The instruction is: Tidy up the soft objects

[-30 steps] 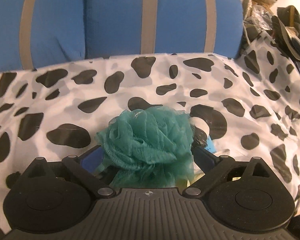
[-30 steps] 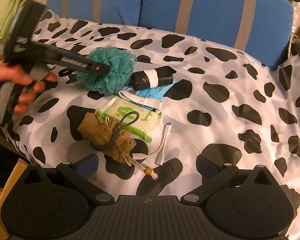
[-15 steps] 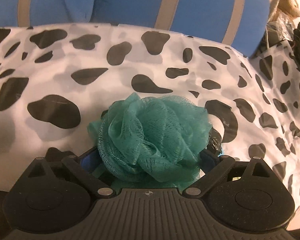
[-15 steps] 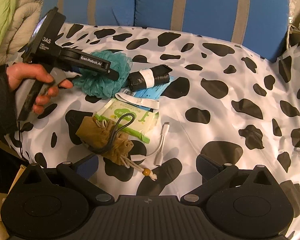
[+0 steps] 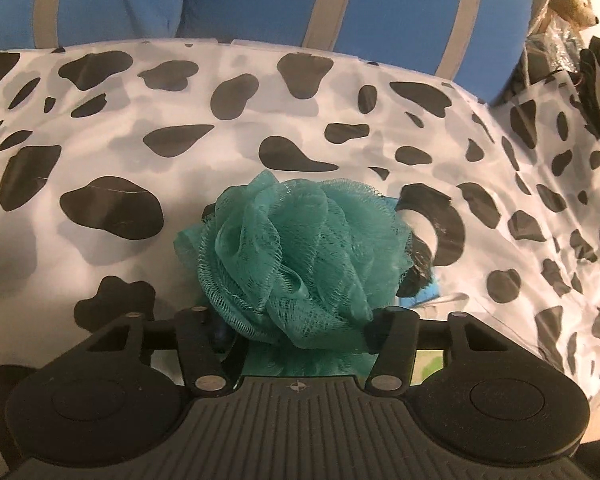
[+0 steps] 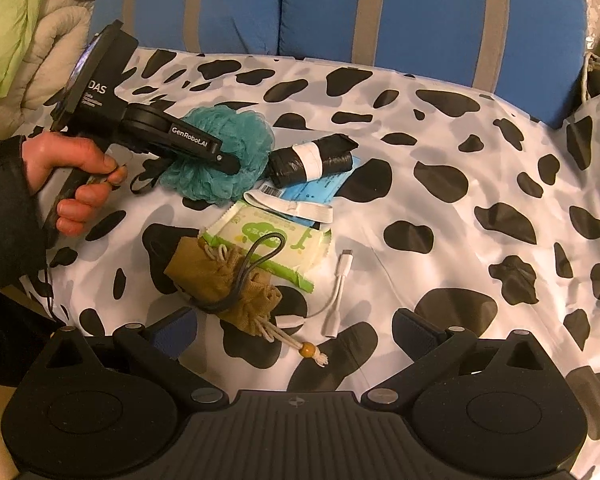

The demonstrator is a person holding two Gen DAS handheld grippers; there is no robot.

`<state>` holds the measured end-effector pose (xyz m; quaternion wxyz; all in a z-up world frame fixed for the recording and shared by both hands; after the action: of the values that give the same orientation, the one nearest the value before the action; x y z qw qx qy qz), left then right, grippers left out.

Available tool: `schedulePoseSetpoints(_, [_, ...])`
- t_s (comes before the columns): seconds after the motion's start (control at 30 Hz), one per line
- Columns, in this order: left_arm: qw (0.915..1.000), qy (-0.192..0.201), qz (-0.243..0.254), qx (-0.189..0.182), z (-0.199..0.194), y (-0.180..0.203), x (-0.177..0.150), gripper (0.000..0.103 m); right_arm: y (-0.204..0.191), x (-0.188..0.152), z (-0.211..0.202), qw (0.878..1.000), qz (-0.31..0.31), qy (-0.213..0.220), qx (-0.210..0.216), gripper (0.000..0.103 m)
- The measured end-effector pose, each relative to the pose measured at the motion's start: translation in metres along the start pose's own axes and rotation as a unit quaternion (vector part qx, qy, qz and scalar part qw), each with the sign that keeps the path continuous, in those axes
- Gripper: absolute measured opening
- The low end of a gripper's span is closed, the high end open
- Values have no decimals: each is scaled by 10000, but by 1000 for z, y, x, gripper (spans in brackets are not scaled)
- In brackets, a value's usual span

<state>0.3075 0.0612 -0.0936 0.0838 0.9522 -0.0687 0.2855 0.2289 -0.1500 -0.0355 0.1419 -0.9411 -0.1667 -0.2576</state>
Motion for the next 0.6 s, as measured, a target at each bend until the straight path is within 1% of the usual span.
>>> schedulePoseSetpoints(0.13, [10000,92,5,25,-16,4,-4,49,0,2,-2,10000,14,51,-13,103])
schedulePoseSetpoints(0.33, [9988,443,204,76,-54,18,-9,48,1,1,-8,9998,71,168,21,103])
schedulePoseSetpoints(0.6, [9980,622,126,63,-99,31,-38,48,2,-4,-1,9999,106,93,-64,103])
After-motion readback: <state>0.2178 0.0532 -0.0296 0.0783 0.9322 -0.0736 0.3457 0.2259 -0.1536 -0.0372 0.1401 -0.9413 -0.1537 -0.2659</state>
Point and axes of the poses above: each gripper's, at about its wrist camera, not at the fingertips, and z roughly the way its jaws point, y to its right, x to its top, the point moved 7 cm from there along z, roughly the way its jaws point, and after that the axes turned 11 degrees about z, right-handed, at the moved point
